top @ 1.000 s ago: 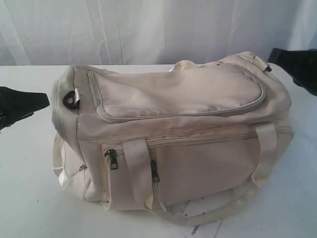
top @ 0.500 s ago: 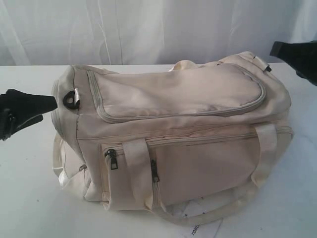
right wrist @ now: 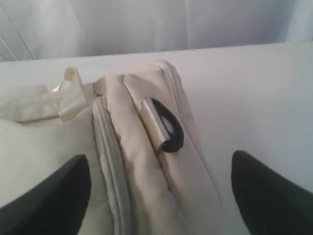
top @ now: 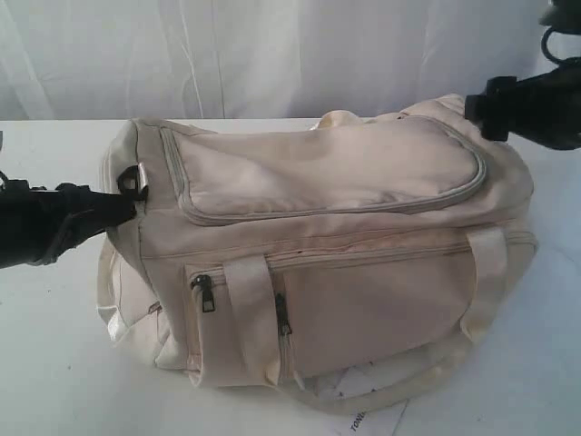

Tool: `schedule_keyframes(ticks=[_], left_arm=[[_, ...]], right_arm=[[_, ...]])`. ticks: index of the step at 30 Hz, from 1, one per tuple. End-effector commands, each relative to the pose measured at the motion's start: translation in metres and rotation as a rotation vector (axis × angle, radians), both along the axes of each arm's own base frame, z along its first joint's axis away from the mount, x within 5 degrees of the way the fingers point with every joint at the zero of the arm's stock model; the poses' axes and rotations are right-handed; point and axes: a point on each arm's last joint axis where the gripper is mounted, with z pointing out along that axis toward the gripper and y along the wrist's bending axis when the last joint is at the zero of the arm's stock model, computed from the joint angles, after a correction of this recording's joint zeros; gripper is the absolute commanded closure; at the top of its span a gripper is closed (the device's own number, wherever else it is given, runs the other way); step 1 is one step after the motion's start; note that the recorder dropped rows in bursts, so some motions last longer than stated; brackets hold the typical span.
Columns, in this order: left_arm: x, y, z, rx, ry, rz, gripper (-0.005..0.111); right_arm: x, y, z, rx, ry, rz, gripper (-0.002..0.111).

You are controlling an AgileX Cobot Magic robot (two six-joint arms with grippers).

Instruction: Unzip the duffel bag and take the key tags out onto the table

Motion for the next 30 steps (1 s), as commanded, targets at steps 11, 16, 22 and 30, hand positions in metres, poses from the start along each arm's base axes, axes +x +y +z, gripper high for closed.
schedule_keyframes(ticks=[11, 16, 22, 30], left_arm=[[0.004, 0.002, 0.000, 0.097, -0.047, 0.002, 0.107], [0.005, 0.016, -0.005, 0.252, -0.004, 0.114, 0.107], [-0.009, 0.034, 0.019, 0.408, -0.075, 0.249, 0.107], [-0.042, 0.043, 0.059, 0.397, -0.196, 0.345, 0.107]], right_arm=[[0.023, 0.004, -0.060, -0.076, 0.207, 0.009, 0.083], [0.006, 0.000, -0.047, -0.206, 0.254, 0.094, 0.108], [-0.026, -0.009, -0.024, -0.255, 0.359, 0.112, 0.108], [-0.063, -0.006, -0.008, -0.144, 0.511, 0.170, 0.108]])
